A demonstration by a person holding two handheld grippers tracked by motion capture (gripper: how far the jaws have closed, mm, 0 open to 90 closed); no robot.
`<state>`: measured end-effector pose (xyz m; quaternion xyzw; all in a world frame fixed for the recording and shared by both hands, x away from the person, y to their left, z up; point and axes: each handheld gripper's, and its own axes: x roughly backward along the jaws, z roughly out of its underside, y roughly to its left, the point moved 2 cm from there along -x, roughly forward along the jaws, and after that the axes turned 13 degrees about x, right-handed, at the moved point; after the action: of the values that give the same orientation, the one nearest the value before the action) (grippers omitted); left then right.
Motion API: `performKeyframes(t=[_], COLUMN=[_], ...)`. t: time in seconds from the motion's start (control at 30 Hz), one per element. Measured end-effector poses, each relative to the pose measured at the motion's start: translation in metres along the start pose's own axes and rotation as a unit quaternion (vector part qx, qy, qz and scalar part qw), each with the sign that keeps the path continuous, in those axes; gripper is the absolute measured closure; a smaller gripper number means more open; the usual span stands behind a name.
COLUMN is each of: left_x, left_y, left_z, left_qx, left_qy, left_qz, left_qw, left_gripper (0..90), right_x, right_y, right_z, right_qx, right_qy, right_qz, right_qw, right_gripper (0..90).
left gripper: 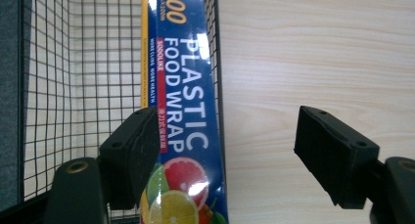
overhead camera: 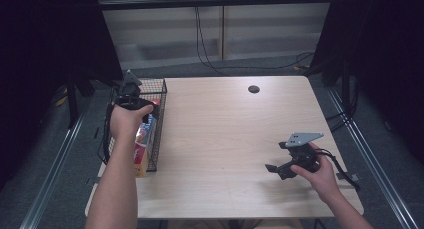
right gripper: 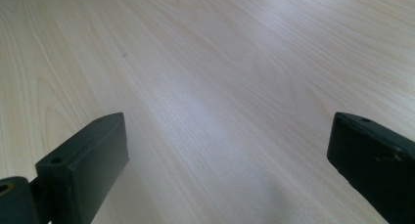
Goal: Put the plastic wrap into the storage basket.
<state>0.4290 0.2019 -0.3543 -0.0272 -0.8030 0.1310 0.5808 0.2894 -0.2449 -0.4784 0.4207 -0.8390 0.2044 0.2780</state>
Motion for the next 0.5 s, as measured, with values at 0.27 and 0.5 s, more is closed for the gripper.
performKeyframes(t=[0.27, 0.5], left_x=[0.004, 0.009], left_y=[-0.015, -0.027], left_z=[0.001, 0.004], left_qx=[-0.024, -0.041], left_qy=[-0.008, -0.022], left_qz=[0.024, 0.049], left_qw=[0.9994, 0.9977], left_gripper=[21.8, 20.8], right_x=[-0.001, -0.002], right_y=[0.000, 0.001], right_z=[0.000, 0.000], right_qx=[0.000, 0.004], right_qy=[0.000, 0.002], right_qz=[-0.004, -0.008], right_qw=[1.0000, 1.0000], right_gripper=[1.2, 1.3])
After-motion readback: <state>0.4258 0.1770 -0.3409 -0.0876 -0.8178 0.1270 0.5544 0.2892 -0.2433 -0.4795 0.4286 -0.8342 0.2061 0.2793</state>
